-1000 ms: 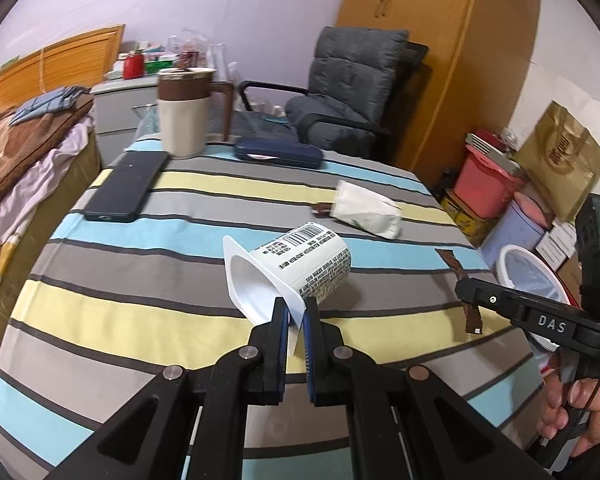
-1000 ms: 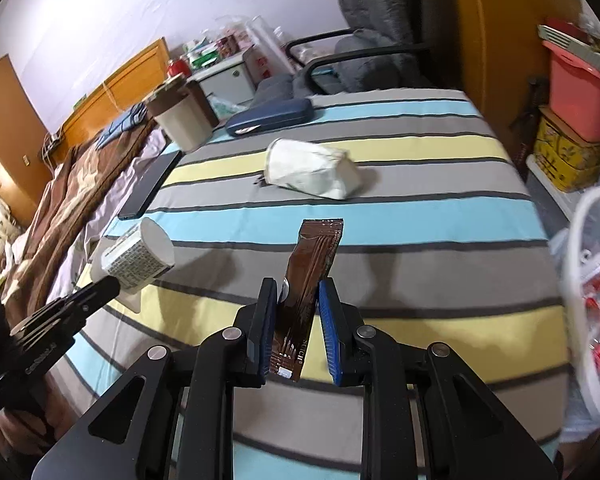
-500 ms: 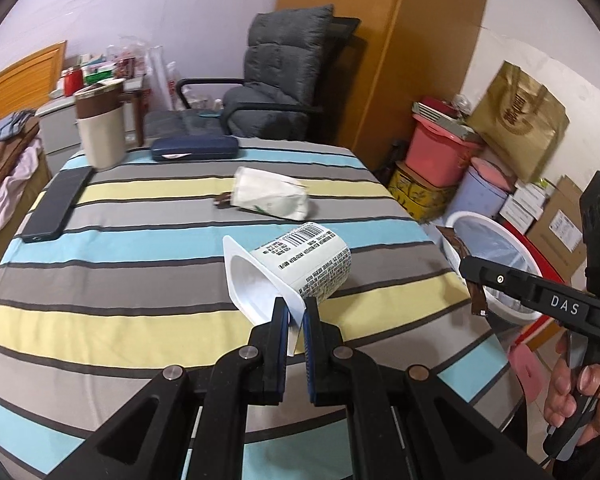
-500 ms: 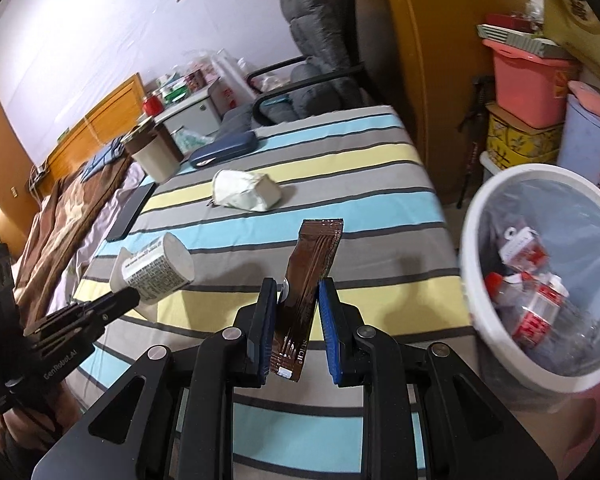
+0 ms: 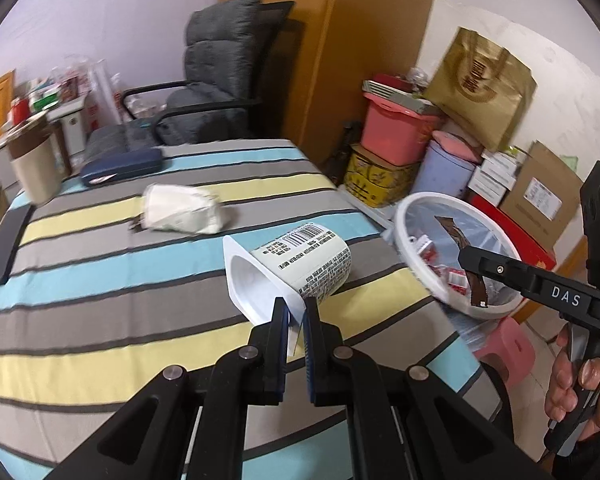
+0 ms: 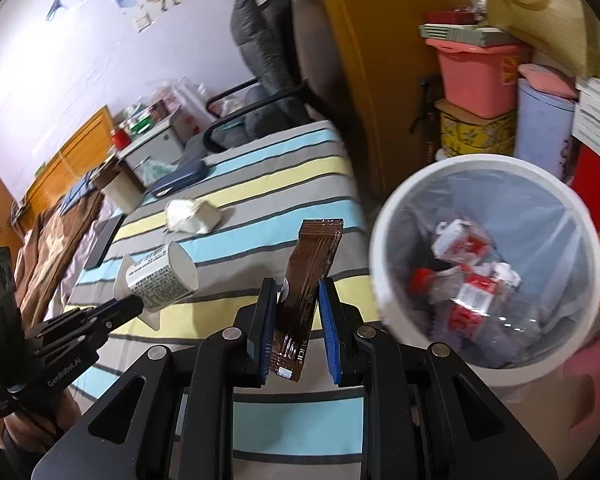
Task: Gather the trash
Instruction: 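Carry the yogurt cup and wrapper over the bin and open both tools to drop them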
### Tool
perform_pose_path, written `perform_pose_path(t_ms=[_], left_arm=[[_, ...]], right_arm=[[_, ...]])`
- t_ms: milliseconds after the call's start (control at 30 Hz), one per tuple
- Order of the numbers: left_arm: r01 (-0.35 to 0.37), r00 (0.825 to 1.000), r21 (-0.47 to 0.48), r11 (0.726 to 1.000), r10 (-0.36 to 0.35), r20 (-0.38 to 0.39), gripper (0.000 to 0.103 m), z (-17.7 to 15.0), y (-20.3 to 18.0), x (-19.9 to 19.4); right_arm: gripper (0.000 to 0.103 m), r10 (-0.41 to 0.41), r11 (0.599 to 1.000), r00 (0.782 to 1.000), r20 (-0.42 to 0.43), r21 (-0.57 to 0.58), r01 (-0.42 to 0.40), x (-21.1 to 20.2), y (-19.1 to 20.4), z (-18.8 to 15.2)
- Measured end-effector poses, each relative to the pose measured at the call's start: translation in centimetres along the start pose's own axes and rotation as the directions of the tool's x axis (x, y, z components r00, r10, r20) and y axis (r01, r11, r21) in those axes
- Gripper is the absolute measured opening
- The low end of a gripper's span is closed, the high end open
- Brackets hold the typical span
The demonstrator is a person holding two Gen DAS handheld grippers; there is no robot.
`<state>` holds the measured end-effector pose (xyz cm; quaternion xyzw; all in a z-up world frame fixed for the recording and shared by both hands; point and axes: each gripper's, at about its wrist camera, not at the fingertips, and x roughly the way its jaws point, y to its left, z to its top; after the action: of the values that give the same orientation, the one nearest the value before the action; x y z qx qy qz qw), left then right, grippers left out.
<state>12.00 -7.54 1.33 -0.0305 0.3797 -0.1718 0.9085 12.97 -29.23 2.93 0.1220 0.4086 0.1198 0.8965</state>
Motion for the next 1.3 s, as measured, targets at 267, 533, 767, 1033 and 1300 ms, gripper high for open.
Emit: perform_pose_path(t_ms=[267, 533, 767, 1033, 1300], left_arm=[[0.068, 0.998, 0.082, 0.994, -0.067, -0.009, 0.007, 1.7, -4.5, 2.2], [0.138, 0.99, 0.159, 0.978, -0.136, -0.028, 0.007, 3.3, -9.2, 4.7], [0.188, 0.982, 0.187, 0.964, -0.178, -0.069, 0.007, 4.3, -11.7, 7.5], [0.219, 0.975, 0.211, 0.953, -0.203, -0.095, 0.007, 4.6, -13.7, 9.9], [0.246, 0.968, 0.219, 0.944, -0.226, -0.111, 0.009, 5.3, -15.4, 12.1]], right_arm=[[0.024, -0.057, 0.996, 0.998, 0.023, 0.063, 0.055, -1.4, -3.6, 0.0], [0.024, -0.125, 0.986, 0.992, 0.031, 0.115, 0.12, -2.4, -7.1, 0.0], [0.024, -0.177, 0.977, 0.984, 0.027, 0.128, 0.172, -2.6, -8.8, 0.2], [0.024, -0.211, 0.968, 0.977, 0.008, 0.144, 0.208, -2.1, -10.5, 0.3], [0.025, -0.241, 0.959, 0.971, -0.002, 0.151, 0.238, -1.6, -12.0, 0.7]])
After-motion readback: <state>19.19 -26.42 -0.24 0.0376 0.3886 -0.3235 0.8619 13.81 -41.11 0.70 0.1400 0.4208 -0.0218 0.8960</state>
